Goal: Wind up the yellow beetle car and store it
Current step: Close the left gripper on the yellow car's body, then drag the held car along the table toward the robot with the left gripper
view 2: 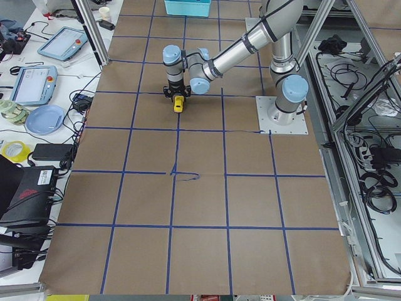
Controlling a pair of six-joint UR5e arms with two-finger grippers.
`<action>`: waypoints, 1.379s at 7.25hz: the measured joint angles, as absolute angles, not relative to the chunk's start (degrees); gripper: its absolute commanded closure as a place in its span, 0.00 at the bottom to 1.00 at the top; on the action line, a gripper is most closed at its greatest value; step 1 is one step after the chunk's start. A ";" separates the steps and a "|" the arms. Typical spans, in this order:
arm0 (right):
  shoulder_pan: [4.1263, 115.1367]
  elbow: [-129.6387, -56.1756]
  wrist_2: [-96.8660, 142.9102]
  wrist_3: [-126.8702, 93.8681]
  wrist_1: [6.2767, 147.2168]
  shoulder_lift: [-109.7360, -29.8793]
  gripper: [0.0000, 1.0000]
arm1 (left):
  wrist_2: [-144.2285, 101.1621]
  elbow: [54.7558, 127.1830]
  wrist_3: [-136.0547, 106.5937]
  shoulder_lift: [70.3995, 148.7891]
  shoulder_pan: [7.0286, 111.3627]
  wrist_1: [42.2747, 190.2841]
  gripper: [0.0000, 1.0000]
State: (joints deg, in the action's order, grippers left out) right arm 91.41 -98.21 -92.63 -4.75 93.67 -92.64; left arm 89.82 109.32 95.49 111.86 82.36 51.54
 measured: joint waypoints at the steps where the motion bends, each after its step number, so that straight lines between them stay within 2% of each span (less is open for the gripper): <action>1: 91.41 -98.28 -92.64 -4.72 93.65 -92.65 0.00 | 89.77 109.33 95.72 112.08 82.36 51.48 0.49; 10: 91.40 -98.44 -92.80 -4.67 93.60 -92.72 0.00 | 89.85 109.00 97.18 113.28 80.05 50.72 0.49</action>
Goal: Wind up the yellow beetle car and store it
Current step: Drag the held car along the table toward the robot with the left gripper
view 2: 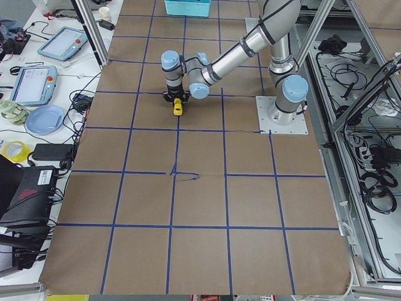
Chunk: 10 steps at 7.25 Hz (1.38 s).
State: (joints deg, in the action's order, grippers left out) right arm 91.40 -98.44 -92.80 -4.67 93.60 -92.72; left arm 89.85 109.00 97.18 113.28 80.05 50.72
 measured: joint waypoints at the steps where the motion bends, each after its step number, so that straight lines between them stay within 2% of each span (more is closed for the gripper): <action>1: 91.40 -98.44 -92.81 -4.69 93.60 -92.73 0.00 | 89.90 108.99 97.30 113.28 79.69 50.71 0.49; 10: 91.41 -98.44 -92.79 -4.71 93.60 -92.73 0.00 | 90.00 109.21 99.79 112.77 74.97 50.71 0.48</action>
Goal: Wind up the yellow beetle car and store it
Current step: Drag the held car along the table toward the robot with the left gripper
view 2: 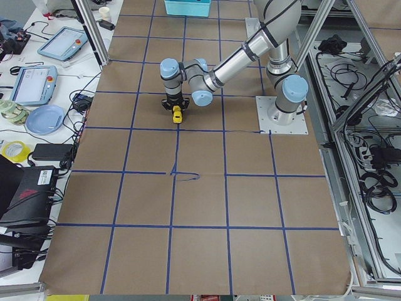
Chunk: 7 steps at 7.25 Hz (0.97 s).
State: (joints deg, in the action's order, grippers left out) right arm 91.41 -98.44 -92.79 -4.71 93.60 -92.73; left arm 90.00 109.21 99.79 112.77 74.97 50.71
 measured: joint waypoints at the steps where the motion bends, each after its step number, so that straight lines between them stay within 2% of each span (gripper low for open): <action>1: 91.41 -98.44 -92.81 -4.71 93.60 -92.72 0.00 | 90.02 109.23 99.88 112.77 74.80 50.71 0.48; 7: 91.41 -98.52 -92.81 -4.73 93.61 -92.72 0.00 | 90.02 109.24 100.81 112.88 74.68 50.71 0.48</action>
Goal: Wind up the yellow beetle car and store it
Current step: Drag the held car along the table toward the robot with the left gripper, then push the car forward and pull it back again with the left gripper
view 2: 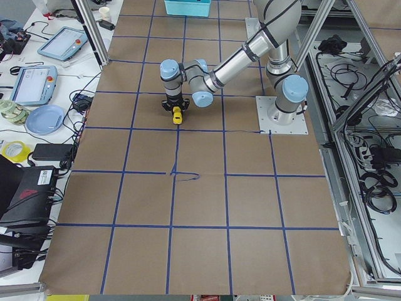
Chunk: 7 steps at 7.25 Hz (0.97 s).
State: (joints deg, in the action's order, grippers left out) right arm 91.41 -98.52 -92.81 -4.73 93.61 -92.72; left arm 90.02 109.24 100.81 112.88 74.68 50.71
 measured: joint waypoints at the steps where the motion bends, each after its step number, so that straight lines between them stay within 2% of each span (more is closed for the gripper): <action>1: 91.41 -98.52 -92.81 -4.69 93.60 -92.72 0.00 | 90.04 109.25 102.17 112.90 74.49 50.71 0.48; 7: 91.41 -98.53 -92.81 -4.74 93.60 -92.72 0.00 | 89.69 109.82 107.02 112.67 69.16 50.16 0.48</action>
